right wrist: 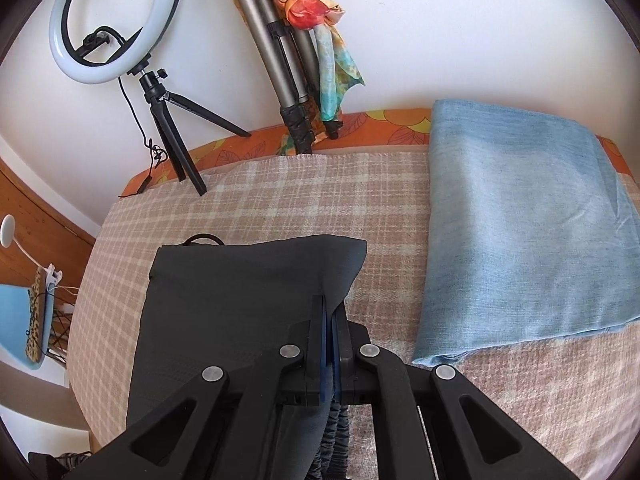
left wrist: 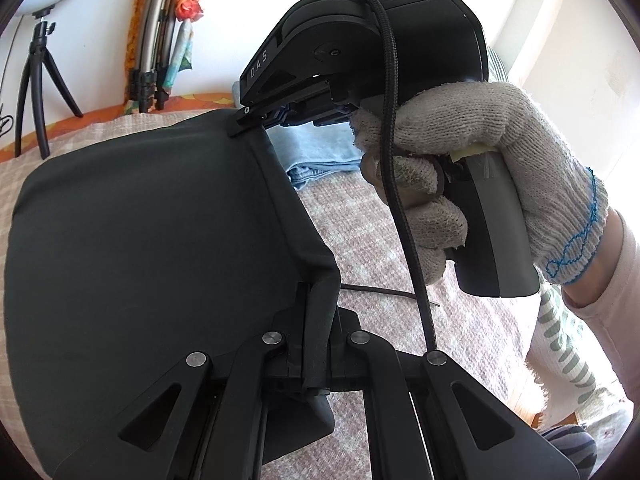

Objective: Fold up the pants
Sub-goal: 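Lift the folded edge with both grippers and fold it over the pants, then open both grippers to release the folded pants, then grasp the edge of the folded pants with both grippers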

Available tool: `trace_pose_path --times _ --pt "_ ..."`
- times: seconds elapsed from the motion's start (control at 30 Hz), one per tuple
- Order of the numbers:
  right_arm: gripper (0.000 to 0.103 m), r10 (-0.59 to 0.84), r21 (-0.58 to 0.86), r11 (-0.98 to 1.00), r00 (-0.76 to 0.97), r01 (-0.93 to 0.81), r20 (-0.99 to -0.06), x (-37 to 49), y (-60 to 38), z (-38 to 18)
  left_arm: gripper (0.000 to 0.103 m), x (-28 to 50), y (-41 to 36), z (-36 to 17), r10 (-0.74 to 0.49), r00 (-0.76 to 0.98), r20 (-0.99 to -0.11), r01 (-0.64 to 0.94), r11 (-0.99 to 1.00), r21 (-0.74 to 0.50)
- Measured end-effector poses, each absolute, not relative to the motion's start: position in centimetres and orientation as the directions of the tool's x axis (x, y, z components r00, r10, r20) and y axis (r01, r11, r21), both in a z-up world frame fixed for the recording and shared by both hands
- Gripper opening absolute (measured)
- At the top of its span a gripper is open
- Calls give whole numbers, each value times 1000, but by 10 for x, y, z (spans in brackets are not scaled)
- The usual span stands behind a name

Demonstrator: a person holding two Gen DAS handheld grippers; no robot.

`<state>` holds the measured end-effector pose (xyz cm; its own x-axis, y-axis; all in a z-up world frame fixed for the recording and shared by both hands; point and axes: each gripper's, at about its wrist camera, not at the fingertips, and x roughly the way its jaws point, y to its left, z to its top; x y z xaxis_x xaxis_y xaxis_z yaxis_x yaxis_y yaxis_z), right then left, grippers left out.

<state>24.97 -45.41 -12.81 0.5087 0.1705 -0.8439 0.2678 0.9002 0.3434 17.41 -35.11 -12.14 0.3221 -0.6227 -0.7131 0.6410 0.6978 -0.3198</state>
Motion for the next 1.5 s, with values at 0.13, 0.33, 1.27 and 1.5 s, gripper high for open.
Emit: trace_pose_path --times 0.13,0.33,1.27,1.5 --pt "0 163 337 898 499 282 -851 250 -456 -136 4 176 -358 -124 -615 323 -719 642 701 -311" --pt "1 136 298 912 480 281 -867 250 -452 -140 7 173 -357 -124 -607 313 -731 650 698 -301" --pt "50 279 255 959 573 -124 -771 331 -343 -74 45 200 -179 -138 -407 472 -782 333 904 -269" --pt "50 349 269 931 391 -246 -852 399 -292 -110 45 211 -172 -159 -438 414 -798 323 890 -321"
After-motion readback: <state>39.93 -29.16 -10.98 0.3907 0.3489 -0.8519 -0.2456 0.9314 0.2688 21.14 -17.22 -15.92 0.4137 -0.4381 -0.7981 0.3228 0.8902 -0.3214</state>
